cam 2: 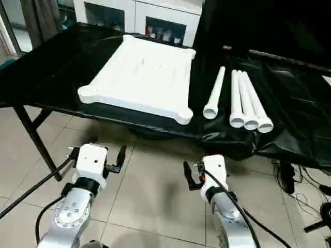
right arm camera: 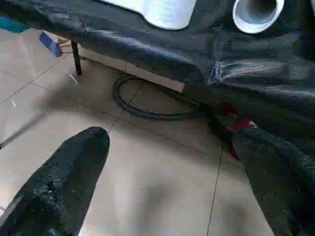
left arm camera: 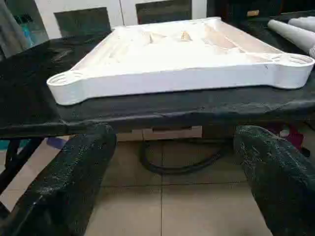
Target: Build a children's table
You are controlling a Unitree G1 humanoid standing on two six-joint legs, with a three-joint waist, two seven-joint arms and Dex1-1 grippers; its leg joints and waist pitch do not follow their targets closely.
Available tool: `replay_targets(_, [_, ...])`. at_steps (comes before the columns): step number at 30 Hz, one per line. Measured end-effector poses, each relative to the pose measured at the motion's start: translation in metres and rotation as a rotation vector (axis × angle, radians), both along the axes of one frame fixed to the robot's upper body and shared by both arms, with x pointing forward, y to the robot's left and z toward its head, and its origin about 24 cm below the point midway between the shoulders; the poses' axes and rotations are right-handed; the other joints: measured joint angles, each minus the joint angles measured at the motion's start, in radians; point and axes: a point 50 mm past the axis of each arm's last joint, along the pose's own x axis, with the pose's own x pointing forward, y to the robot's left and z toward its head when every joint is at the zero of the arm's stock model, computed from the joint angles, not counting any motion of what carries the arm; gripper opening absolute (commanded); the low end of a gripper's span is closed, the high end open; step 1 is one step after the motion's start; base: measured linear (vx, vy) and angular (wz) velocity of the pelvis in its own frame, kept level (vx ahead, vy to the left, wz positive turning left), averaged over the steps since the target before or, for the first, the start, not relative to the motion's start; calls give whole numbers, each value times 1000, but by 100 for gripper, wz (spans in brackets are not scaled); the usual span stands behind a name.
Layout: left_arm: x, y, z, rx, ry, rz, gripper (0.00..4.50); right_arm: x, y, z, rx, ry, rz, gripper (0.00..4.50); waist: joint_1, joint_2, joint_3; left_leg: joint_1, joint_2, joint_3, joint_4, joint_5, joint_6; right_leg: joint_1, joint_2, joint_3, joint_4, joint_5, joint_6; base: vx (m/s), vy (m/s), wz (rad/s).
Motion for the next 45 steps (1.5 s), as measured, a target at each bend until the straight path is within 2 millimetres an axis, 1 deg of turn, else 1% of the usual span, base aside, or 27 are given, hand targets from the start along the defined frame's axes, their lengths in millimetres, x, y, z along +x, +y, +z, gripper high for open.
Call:
replay_targets(27, [0, 0, 0, 0, 0, 0, 439, 0, 0, 0, 0, 0, 0, 450, 0, 0, 0, 0, 0, 0, 0, 0, 0, 0, 0, 0, 0, 0, 0, 0, 0, 0])
replay_targets(28, [8, 6, -4, -18, 43, -2, 439, 6, 0, 2, 16, 19, -36, 450, 3, 23, 10, 2, 0, -3, 1, 0, 0, 0, 1, -1, -1, 1, -1, 0, 0, 0])
replay_targets(29, [42, 17, -9, -25, 146, -2, 439, 32, -2, 13, 36, 39, -118, 450, -1, 34, 19, 2, 0, -10, 14, 0, 0, 0, 6, -1, 4, 7, -1, -77, 14, 0])
replay_targets(30, [66, 38, 2, 1, 156, 42, 439, 58, 8, 48, 62, -82, -109, 450, -15, 48, 23, -14, -3, -10, 23, 0, 0, -20, 4, 4, 22, 10, -2, -144, 20, -25])
replay_targets(31, [74, 58, 18, 36, 94, 87, 439, 65, 11, 83, 70, -254, -91, 450, -22, 59, 15, -22, -12, -22, 17, 1, -1, -31, -6, -2, 17, 22, -3, -144, 20, -25])
replay_targets(32, [73, 61, 24, 48, 53, 84, 439, 63, 7, 93, 59, -322, -96, 450, -15, 63, 1, -20, -15, -28, 14, 2, -3, -25, -7, -6, 11, 27, -2, -55, 15, -35])
replay_targets(33, [70, 59, 24, 53, 41, 74, 439, 60, 2, 96, 50, -350, -104, 450, -11, 62, -11, -11, -15, -30, 15, 2, -3, -15, -6, -8, 10, 24, -5, 58, 9, -6])
replay_targets(34, [65, 55, 14, 52, 73, 55, 439, 57, -1, 89, 46, -327, -115, 450, -3, 57, -17, 6, -15, -28, 15, -1, 0, -11, -6, -6, 11, 15, -3, 58, 9, -6])
replay_targets(35, [61, 54, 5, 38, 103, 46, 439, 55, -3, 84, 46, -307, -117, 450, -2, 54, -17, 8, -15, -28, 15, -2, 1, -8, -6, -6, 10, 11, 1, 64, 3, 3])
replay_targets(36, [58, 53, -3, 26, 129, 44, 439, 54, -3, 80, 47, -291, -118, 450, -2, 52, -14, 3, -16, -27, 15, -2, 1, -8, -6, -4, 10, 11, 1, 0, 0, 0])
replay_targets(37, [55, 50, -11, 18, 159, 35, 439, 52, -1, 76, 54, -272, -115, 450, -2, 52, -12, -4, -16, -26, 15, -2, 1, -16, -6, -3, 9, 15, 0, 0, 0, 0])
replay_targets(39, [57, 49, -12, -13, 172, 12, 439, 51, 1, 71, 67, -240, -111, 450, -2, 52, -12, -9, -15, -26, 16, -2, 1, -20, -6, -3, 9, 24, -6, 0, 0, 0])
replay_targets(42, [63, 50, -1, -60, 132, -31, 439, 51, 2, 72, 75, -237, -108, 450, -2, 53, -12, -7, -15, -24, 16, -2, 1, -20, -6, -2, 9, 25, -6, 0, 0, 0])
replay_targets(45, [63, 49, 3, -60, 99, -82, 439, 50, 2, 73, 86, -244, -103, 450, -2, 53, -12, -4, -15, -24, 15, -2, 1, -19, -6, -2, 9, 23, -4, 0, 0, 0])
